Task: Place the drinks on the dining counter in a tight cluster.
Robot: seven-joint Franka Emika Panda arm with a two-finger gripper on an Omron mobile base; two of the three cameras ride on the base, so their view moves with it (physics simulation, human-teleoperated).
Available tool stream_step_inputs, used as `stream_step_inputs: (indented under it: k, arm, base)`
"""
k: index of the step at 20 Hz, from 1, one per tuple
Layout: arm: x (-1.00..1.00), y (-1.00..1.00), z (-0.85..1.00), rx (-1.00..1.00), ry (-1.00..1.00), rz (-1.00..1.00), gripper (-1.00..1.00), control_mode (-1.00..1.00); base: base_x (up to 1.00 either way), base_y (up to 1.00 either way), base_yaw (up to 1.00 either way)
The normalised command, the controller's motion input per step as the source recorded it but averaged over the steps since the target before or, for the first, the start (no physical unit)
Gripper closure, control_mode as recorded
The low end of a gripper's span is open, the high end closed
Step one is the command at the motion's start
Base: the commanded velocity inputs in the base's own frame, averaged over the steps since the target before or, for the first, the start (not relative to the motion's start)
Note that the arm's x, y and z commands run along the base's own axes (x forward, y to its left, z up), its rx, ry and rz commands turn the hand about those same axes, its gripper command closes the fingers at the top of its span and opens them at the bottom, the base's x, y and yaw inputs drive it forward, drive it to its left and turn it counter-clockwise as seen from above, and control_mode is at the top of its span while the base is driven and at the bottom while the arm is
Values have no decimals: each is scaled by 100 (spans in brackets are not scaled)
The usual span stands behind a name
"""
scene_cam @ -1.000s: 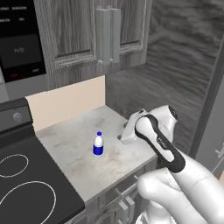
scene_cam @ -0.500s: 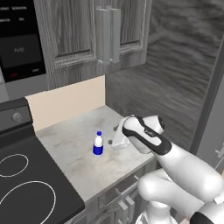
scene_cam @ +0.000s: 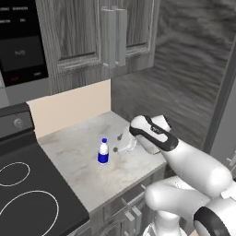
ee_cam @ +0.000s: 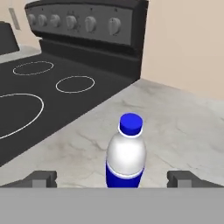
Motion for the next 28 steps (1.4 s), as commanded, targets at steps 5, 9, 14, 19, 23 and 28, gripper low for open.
stream_step_inputs:
  k: [5,9,14,19,23,28]
  arm:
    - [29,17,-2,2,17,0,-100,-100]
    - [47,23,-23,0,1,0,-100,-100]
    - [23,9,-15,11,0,2,-100,-100]
    - [0,0,-2,30,2,8,-100,-100]
    - [-2,0,-5,14,0,10,-100,-100]
    - [0,2,-34,-2,-5,4,-100,-100]
  base:
    - [0,0,0]
    - [0,0,0]
    - [0,0,0]
    - [0,0,0]
    - [0,0,0]
    - [0,0,0]
